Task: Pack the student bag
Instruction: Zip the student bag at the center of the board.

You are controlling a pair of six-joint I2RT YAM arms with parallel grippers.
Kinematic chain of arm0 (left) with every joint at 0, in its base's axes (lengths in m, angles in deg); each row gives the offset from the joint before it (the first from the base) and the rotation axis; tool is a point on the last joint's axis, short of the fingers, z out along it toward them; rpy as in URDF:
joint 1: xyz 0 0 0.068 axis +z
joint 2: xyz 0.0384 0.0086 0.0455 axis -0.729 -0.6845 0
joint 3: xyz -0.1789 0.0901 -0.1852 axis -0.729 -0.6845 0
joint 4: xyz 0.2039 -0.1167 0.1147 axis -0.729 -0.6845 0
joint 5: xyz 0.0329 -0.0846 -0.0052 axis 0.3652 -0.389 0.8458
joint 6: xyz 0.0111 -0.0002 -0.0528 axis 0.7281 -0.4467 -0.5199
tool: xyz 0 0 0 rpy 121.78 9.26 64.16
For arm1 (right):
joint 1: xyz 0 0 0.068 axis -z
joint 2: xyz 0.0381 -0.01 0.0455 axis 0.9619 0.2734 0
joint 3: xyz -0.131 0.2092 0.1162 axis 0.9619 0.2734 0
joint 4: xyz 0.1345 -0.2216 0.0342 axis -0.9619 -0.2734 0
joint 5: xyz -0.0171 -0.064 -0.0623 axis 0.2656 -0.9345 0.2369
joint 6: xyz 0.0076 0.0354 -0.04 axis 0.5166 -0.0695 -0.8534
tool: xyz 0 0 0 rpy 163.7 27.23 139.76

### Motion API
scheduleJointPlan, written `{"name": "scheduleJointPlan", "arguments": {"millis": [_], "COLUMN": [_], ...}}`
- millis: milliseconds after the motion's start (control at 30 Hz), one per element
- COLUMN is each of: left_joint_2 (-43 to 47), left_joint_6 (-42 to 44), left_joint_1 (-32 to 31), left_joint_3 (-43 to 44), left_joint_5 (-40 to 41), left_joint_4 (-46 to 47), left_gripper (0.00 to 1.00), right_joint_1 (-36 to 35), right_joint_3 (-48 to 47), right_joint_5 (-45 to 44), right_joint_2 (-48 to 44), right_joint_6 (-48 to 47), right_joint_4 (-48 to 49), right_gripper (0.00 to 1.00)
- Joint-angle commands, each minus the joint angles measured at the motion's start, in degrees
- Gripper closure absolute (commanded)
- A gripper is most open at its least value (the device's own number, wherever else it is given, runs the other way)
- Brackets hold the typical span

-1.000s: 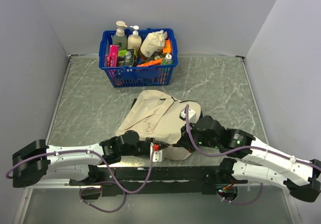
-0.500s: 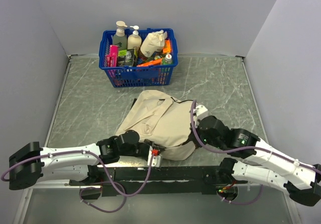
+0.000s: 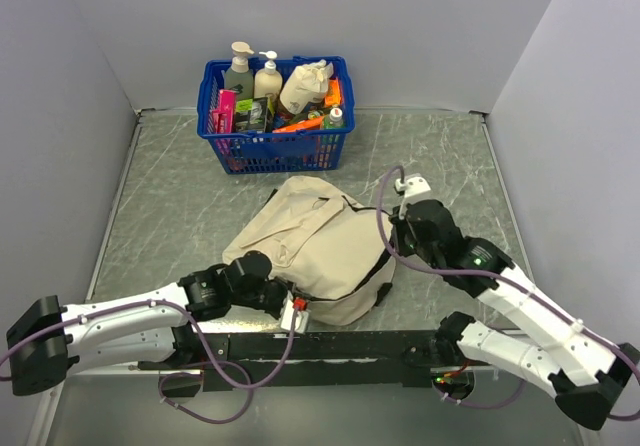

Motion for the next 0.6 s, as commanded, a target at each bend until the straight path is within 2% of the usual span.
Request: {"name": "scheduleJointPlan", "arguments": {"millis": [0, 67, 100, 133, 167, 233, 267, 300, 333, 433, 500, 567], "left_joint_2": [1.09, 1.18, 1.18, 1.35, 1.44, 1.01, 0.65, 0.39, -0.05, -0.75, -1.19, -1.9], "left_joint_6": [-1.83, -3.51, -4.91, -5.36, -5.97, -8.6, -9.66, -11.93, -13.52, -19.76, -24.23, -26.44], "left_joint_1": [2.86, 3.83, 4.09, 4.53, 4.79, 5.32, 5.32, 5.32, 5.32, 5.32, 5.32, 5.15], "left_joint_3": [1.22, 1.66, 1.75, 2.36, 2.97, 5.77, 7.1, 8.59, 11.39, 14.75, 15.55, 15.64], "left_joint_5": [-1.49, -1.06, -0.18, 0.17, 0.53, 0.71, 0.62, 0.36, -0.52, -2.54, -4.21, -7.72], "left_joint_4": [-6.32, -2.3, -0.45, 1.14, 4.64, 6.34, 6.43, 5.56, 5.12, 5.11, 5.72, 6.51], "left_gripper": [0.99, 0.96, 0.94, 0.9, 0.88, 0.84, 0.8, 0.76, 0.69, 0.6, 0.56, 0.52], "right_joint_1": [0.45, 0.45, 0.36, 0.36, 0.36, 0.36, 0.36, 0.36, 0.36, 0.45, 0.44, 0.53], "right_joint_3": [-1.97, 0.91, 2.24, 3.38, 5.05, 6.29, 7.43, 8.13, 8.84, 11.04, 12.62, 14.02], "right_joint_5": [5.56, 9.35, 12.59, 13.58, 14.28, 15.6, 16.04, 16.14, 16.75, 16.84, 16.4, 12.12], "right_joint_2": [0.44, -1.93, -4.82, -5.98, -6.86, -8.71, -9.23, -10.46, -10.82, -11.52, -13.44, -16.08], "right_joint_6": [-2.95, -2.78, -2.52, -1.56, -0.85, 0.91, 1.26, 2.48, 3.19, 4.78, 8.27, 11.8], "right_joint_4": [5.53, 7.02, 7.81, 8.25, 8.35, 8.08, 8.0, 8.43, 8.78, 9.84, 10.98, 11.25], "right_gripper": [1.0, 1.0, 0.97, 0.89, 0.67, 0.48, 0.23, 0.03, 0.0, 0.0, 0.0, 0.0]}}
